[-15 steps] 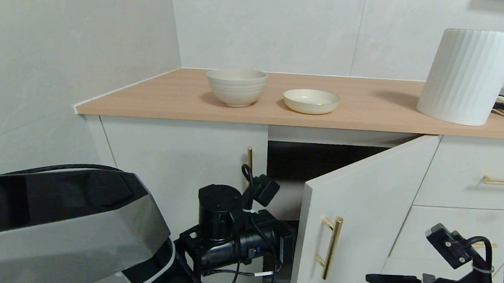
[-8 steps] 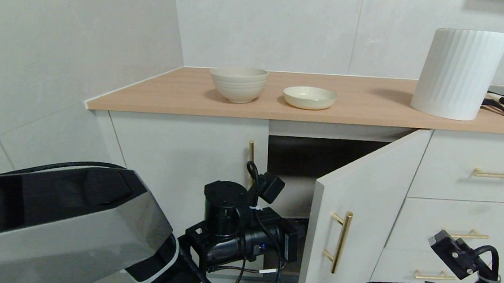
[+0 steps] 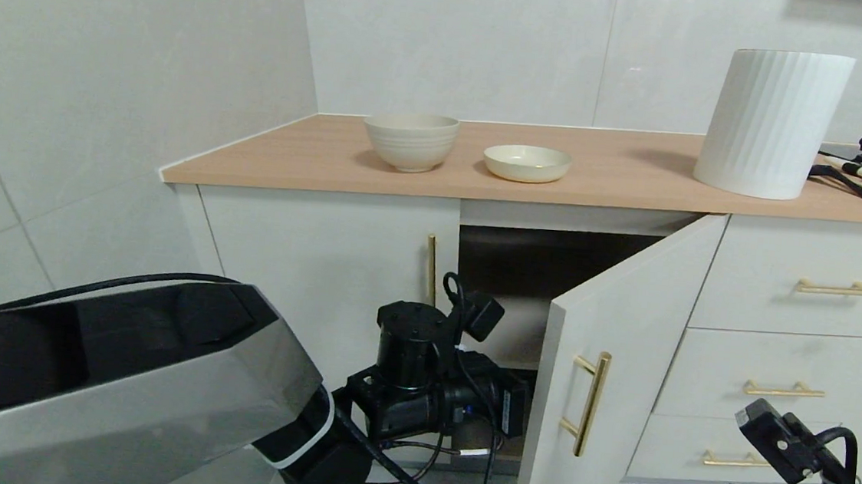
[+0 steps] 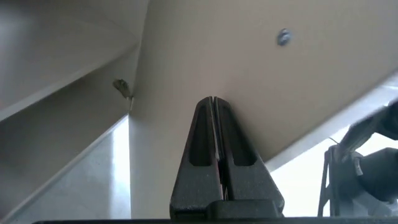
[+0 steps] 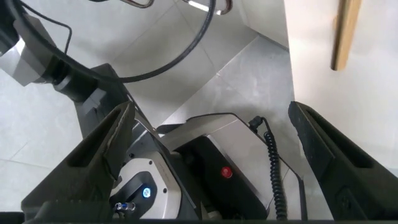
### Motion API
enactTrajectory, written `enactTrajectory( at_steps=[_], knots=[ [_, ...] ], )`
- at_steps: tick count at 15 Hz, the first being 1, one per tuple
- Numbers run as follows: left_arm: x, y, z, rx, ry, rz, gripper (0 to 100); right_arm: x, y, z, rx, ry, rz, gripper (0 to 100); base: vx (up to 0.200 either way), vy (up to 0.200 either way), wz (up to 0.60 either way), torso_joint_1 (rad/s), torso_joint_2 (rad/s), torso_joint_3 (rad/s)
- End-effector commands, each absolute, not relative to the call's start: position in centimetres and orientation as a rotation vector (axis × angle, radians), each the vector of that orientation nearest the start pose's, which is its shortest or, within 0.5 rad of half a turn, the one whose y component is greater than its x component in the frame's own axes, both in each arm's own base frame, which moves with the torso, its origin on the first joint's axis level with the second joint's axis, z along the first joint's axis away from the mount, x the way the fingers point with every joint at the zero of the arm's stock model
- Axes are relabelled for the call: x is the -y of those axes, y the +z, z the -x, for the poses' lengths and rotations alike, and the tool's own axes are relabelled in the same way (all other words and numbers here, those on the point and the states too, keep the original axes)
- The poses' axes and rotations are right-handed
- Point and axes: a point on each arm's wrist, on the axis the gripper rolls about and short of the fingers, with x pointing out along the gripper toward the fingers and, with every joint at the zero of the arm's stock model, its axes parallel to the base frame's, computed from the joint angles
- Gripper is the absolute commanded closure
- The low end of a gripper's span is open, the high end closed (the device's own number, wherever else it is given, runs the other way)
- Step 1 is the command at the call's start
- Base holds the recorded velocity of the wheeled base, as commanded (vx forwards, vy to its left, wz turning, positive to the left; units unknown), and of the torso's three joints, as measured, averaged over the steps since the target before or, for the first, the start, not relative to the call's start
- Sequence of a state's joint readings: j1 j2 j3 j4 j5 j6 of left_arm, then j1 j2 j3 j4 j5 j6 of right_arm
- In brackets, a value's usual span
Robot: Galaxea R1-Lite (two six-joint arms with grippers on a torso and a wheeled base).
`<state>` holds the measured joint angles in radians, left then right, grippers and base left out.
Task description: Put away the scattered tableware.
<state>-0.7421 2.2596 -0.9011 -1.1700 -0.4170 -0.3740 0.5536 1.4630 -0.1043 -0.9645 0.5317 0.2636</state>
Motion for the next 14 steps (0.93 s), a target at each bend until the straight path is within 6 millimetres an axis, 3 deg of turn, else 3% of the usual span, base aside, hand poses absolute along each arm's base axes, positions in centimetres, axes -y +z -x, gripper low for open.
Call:
enactTrajectory(
  at_steps=[1,4,9,14],
  knots=[
    [28.0,5.8,-29.3,-0.409,-1.098,0.298,100,-9.9,10.5,-13.9,-0.551,1.01,-0.23,0,-0.2,0.0,0.0,0.007,0.0,-0.007],
    [28.7,6.2,-30.1,-0.407,-1.09,0.298,100,-9.9,10.5,-13.9,-0.551,1.01,-0.23,0,-0.2,0.0,0.0,0.009,0.0,-0.001],
    [29.9,6.5,-31.3,-0.415,-1.089,0.296,100,-9.9,10.6,-13.8,-0.548,1.013,-0.229,0,0.0,0.0,0.0,0.0,0.0,0.0],
    [31.3,8.1,-29.7,-0.395,-1.144,0.294,100,-10.2,11.9,-12.4,-0.48,1.094,-0.222,0,0.0,0.0,0.0,0.0,0.0,0.0]
  ],
)
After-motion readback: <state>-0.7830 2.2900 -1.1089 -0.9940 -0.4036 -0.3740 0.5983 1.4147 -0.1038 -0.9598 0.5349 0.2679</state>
